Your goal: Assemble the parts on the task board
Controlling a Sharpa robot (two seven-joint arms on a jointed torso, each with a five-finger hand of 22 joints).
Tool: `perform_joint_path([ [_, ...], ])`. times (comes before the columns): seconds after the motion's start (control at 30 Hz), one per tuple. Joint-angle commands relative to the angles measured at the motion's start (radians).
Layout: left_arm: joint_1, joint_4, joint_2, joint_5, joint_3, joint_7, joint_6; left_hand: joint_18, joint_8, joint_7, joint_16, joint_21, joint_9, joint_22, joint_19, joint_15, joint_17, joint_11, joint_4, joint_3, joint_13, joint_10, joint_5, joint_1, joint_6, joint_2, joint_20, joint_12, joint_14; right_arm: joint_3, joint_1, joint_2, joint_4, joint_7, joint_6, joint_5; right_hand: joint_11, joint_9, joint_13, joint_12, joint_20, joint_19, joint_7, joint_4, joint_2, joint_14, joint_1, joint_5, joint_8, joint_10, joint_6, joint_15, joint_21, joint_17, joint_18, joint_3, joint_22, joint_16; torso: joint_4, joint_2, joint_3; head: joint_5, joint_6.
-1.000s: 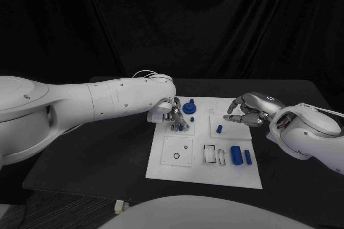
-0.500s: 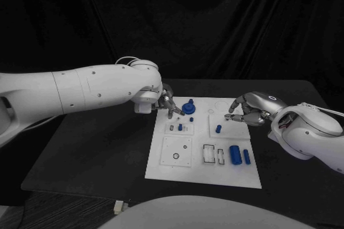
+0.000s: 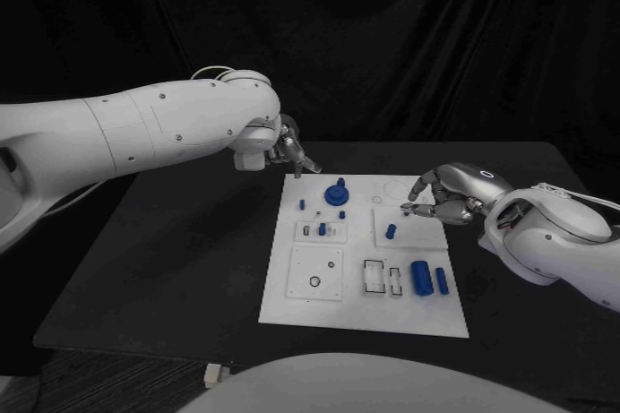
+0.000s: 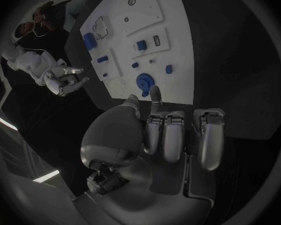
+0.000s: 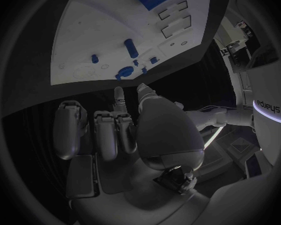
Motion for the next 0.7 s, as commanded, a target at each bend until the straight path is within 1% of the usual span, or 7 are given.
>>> perform_joint_path([
  [0.03,-0.012,-0.030,0.017,0.006,0.001,0.028,0.029,-0.011,-0.006,0.002,0.003,0.006,0.000,0.231,0.077,0.000,0.263,0.002,-0.002,0.003,0.263,0.106,0.005,0.011,-0.001,0.003,0.002,0.003,0.104,0.001,-0.002,-0.001,0.003,-0.001,-0.018,0.000,-0.004,-0.001,0.263,0.004,-0.004,0.007,-0.002,0.000,-0.001,0.098,-0.005,0.001,-0.003,0.104,0.007,-0.006,0.006,0.242,0.004,-0.005,0.194,0.001,-0.0002,0.002,0.0014,-0.003,0.000],
  [0.1,-0.024,-0.065,0.036,0.006,0.001,0.027,0.038,-0.011,-0.006,0.002,0.003,0.005,0.001,0.231,0.077,0.000,0.263,0.002,-0.003,0.004,0.263,0.106,0.005,0.012,-0.001,0.003,0.002,0.003,0.104,0.001,-0.002,0.000,0.003,0.000,-0.017,0.001,-0.004,-0.001,0.263,0.004,-0.004,0.007,-0.002,0.000,-0.001,0.098,-0.004,0.003,-0.003,0.104,0.007,-0.006,0.006,0.242,0.004,-0.005,0.194,0.001,-0.0042,0.008,0.0005,0.005,0.000],
  [0.13,-0.030,-0.079,0.043,0.006,0.001,0.028,0.040,-0.011,-0.006,0.002,0.003,0.005,0.001,0.231,0.077,0.000,0.263,0.002,-0.003,0.004,0.263,0.106,0.005,0.012,-0.001,0.003,0.002,0.003,0.104,0.001,-0.002,0.000,0.003,0.000,-0.017,0.001,-0.004,-0.001,0.263,0.004,-0.004,0.007,-0.002,0.000,-0.001,0.098,-0.004,0.003,-0.003,0.104,0.007,-0.006,0.006,0.242,0.004,-0.005,0.194,0.001,-0.0045,0.009,-0.0017,0.005,0.000],
  [0.2,-0.039,-0.099,0.054,0.006,0.001,0.028,0.044,-0.011,-0.007,0.002,0.003,0.004,0.001,0.230,0.076,0.000,0.263,0.002,-0.003,0.004,0.263,0.106,0.005,0.013,-0.001,0.003,0.002,0.003,0.104,0.001,-0.002,0.001,0.003,0.001,-0.016,0.001,-0.004,-0.001,0.263,0.004,-0.004,0.007,-0.002,0.000,-0.001,0.098,-0.004,0.003,-0.003,0.104,0.007,-0.006,0.006,0.242,0.004,-0.005,0.194,0.001,-0.0040,0.012,-0.0041,0.004,0.000],
  [0.33,-0.057,-0.131,0.069,0.006,0.000,0.029,0.049,-0.010,-0.010,0.003,0.003,0.004,0.000,0.230,0.075,0.001,0.263,0.003,-0.004,0.004,0.263,0.106,0.004,0.016,-0.003,0.003,0.002,0.003,0.104,0.001,-0.002,0.002,0.003,0.001,-0.013,0.001,-0.004,-0.001,0.263,0.004,-0.004,0.006,-0.002,0.000,-0.001,0.098,-0.004,0.005,-0.004,0.104,0.007,-0.006,0.005,0.241,0.005,-0.005,0.193,0.000,-0.0050,0.019,-0.0077,0.008,0.000],
  [0.5,-0.075,-0.156,0.082,-0.008,0.000,0.033,0.053,-0.010,-0.012,0.004,0.003,0.004,-0.001,0.229,0.075,0.001,0.263,0.003,-0.005,0.005,0.263,0.106,0.003,0.018,-0.005,0.003,0.002,0.003,0.104,0.001,-0.002,0.003,0.002,0.001,-0.010,0.001,-0.004,-0.001,0.263,0.004,-0.004,0.007,-0.002,-0.001,0.000,0.098,-0.003,0.007,-0.004,0.104,0.007,-0.006,0.005,0.240,0.005,-0.005,0.193,0.000,-0.0068,0.026,-0.0085,0.012,0.000],
  [0.7,-0.091,-0.178,0.093,-0.047,0.001,0.047,0.052,-0.010,-0.019,0.006,0.003,0.003,-0.003,0.230,0.075,0.002,0.263,0.005,-0.001,0.002,0.263,0.106,-0.013,0.016,-0.004,0.003,0.003,0.003,0.104,0.001,-0.002,0.004,0.002,0.001,-0.006,0.001,-0.004,-0.001,0.263,0.004,-0.004,0.005,-0.002,-0.001,0.000,0.098,-0.002,0.008,-0.004,0.104,0.007,-0.007,0.002,0.239,0.005,-0.005,0.193,-0.001,-0.0060,0.030,-0.0080,0.011,0.000],
])
